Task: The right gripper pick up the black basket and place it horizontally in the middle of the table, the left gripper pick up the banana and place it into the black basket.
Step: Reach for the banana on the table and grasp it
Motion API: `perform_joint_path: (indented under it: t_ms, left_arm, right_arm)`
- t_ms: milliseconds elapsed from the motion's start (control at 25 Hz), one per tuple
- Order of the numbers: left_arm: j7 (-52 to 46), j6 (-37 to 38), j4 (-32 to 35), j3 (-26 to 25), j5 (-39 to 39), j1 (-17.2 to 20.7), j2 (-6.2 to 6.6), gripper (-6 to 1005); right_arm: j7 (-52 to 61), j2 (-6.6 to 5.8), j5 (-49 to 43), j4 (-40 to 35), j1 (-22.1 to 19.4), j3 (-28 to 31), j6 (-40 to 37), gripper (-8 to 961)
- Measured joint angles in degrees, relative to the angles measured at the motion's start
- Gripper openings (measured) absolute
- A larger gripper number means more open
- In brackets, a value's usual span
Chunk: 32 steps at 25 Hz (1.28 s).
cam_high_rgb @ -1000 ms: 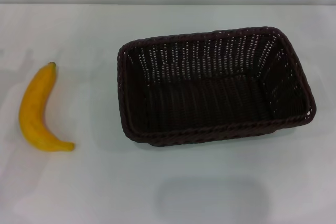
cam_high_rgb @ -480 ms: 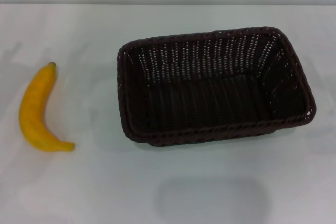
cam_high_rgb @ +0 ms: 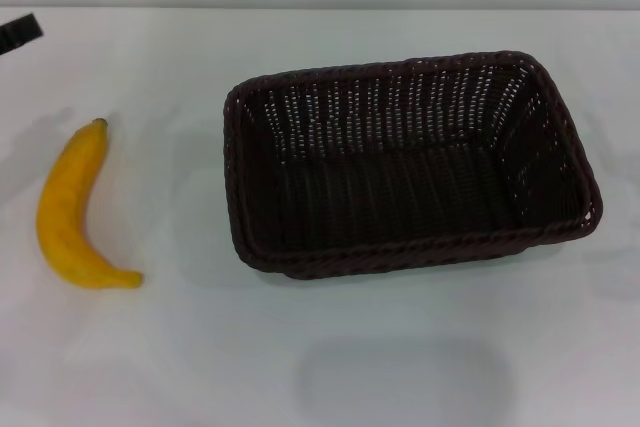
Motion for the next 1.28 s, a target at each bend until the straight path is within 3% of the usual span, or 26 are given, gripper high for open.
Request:
perform_joint_path:
  t_ms: [40, 80, 280, 360, 440, 560, 760, 840, 920, 1080, 1280]
  left_arm:
    - [-9.89, -3.20, 4.31, -0.01, 7.06, -1.10, 1.50, 840]
    - [-9.89, -3.20, 4.31, -0.01, 7.06, -1.10, 1.50, 840]
    - [-28.74, -14.89, 7.72, -0.42, 19.63, -6.67, 7.05, 839]
    - [-33.26, -18.62, 8.28, -0.33, 24.41, -9.00, 8.72, 839]
    - [-36.39, -21.44, 8.93, -0.07, 31.33, -11.59, 9.50, 839]
    - [-38.17, -24.07, 9.05, 0.01, 43.22, -15.30, 9.19, 839]
    - [-37.84, -23.07, 6.23, 0.13, 56.00, -19.44, 6.39, 838]
    - [-37.72, -22.20, 5.14, 0.23, 57.43, -20.46, 5.82, 838]
    - [-38.10, -17.63, 0.74, 2.00, 60.31, -22.36, 4.22, 837]
    - [-38.91, -13.08, -2.02, 3.02, 61.64, -23.39, 2.83, 837]
    - [-39.44, -11.14, -6.15, 3.36, 63.22, -25.02, 2.54, 836]
  right_arm:
    - [-0.04, -0.02, -0.01, -0.12, -0.14, 0.02, -0.29, 859]
    - [-0.06, -0.04, -0.01, -0.28, -0.25, 0.02, -0.49, 859]
    - [-0.09, -0.26, 0.13, -1.84, -0.99, 0.05, -0.91, 859]
    - [-0.09, -0.27, 0.03, -2.38, -1.21, 0.04, -0.93, 859]
    - [-0.10, -0.27, 0.00, -2.89, -1.27, 0.04, -0.94, 859]
    - [-0.10, -0.26, -0.08, -3.27, -0.39, -0.46, -1.09, 859]
    - [-0.23, -0.04, -0.28, -2.76, 1.40, -0.77, -1.49, 859]
    - [-0.23, -0.05, -0.27, -2.75, 1.21, -0.74, -1.55, 859]
    - [-0.24, -0.04, -0.27, -2.66, 1.21, -0.81, -1.58, 859]
    - [-0.23, 0.00, -0.27, -2.48, 1.37, -0.90, -1.63, 859]
    - [-0.23, 0.06, -0.23, -2.18, 1.90, -0.90, -1.77, 859]
